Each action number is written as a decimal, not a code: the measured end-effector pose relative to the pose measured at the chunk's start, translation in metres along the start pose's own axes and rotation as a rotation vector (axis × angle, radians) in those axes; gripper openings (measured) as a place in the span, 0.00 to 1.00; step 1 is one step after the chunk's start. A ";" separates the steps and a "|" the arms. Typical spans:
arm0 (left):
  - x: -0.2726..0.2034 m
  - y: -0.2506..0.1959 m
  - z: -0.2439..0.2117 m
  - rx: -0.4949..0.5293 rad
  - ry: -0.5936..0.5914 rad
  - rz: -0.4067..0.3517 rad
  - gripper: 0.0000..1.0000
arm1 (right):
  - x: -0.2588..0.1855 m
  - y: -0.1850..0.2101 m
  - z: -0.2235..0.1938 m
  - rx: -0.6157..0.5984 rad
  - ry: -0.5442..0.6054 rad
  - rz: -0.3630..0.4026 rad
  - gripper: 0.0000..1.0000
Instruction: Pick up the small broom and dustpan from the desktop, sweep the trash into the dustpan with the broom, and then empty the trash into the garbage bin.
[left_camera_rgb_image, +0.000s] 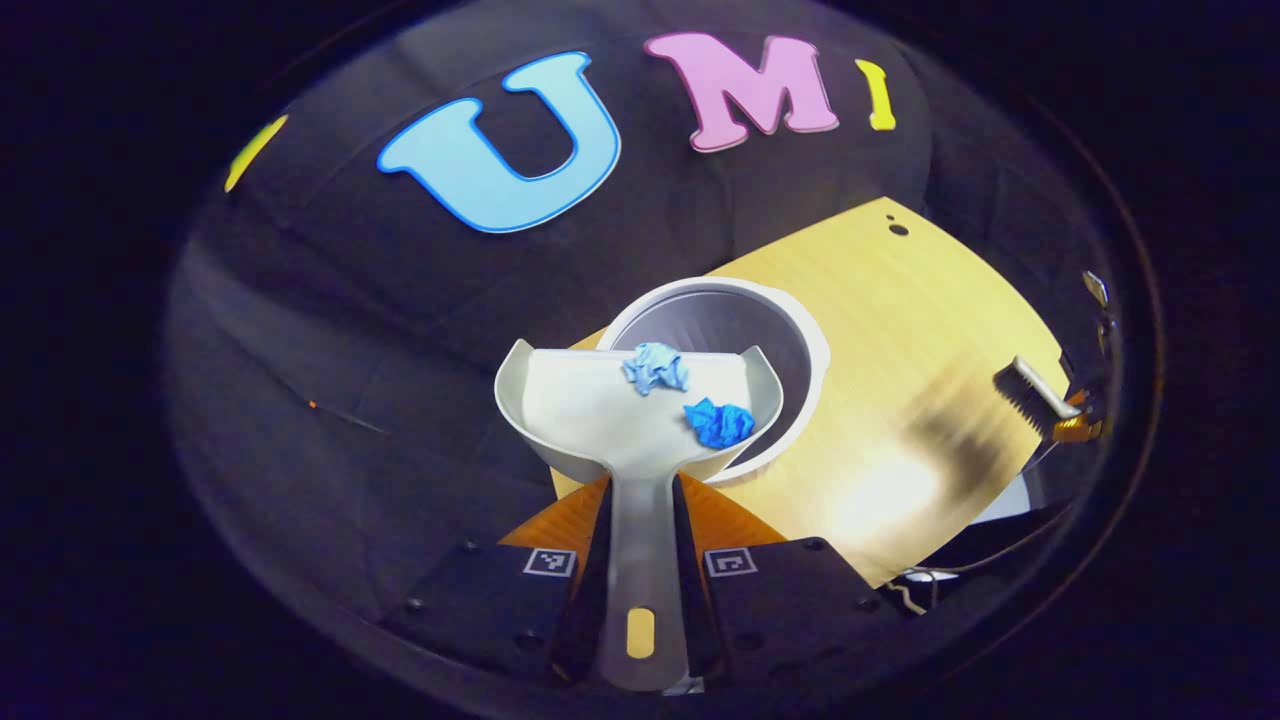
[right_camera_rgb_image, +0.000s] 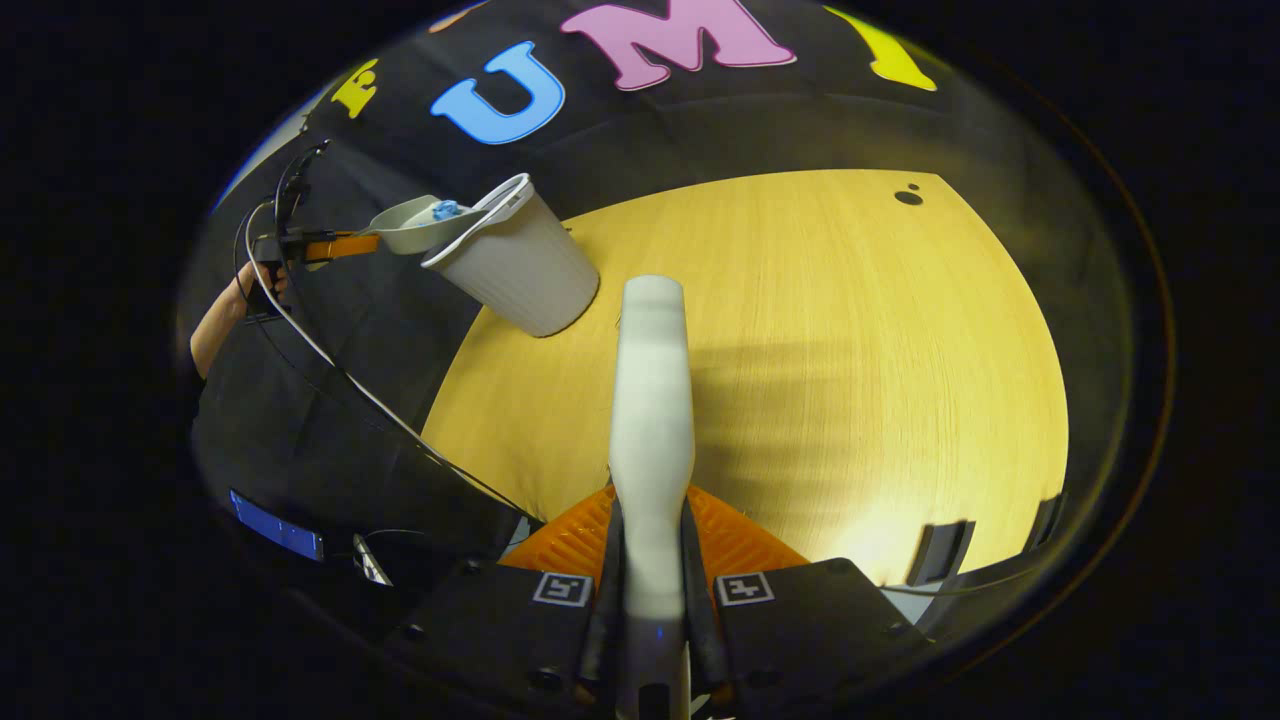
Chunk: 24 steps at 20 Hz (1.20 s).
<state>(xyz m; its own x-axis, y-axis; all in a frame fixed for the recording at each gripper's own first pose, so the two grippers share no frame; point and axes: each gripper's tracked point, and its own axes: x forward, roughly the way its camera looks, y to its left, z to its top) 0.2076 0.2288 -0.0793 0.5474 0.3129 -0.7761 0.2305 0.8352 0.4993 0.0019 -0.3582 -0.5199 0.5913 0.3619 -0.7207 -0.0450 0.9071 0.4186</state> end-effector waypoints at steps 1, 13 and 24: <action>0.004 0.000 0.002 0.059 0.025 0.021 0.30 | 0.001 0.000 -0.006 0.029 0.008 0.002 0.31; -0.008 0.000 0.005 0.059 -0.040 0.125 0.30 | -0.003 -0.024 -0.017 0.063 -0.005 -0.039 0.31; -0.095 -0.069 0.022 0.006 -0.424 0.036 0.30 | 0.000 -0.027 0.025 0.018 -0.024 -0.069 0.31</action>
<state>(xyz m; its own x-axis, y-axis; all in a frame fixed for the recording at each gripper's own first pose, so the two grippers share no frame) 0.1577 0.1313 -0.0316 0.8372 0.1274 -0.5319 0.2093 0.8239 0.5267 0.0234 -0.3877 -0.5173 0.6120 0.2929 -0.7346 0.0111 0.9257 0.3782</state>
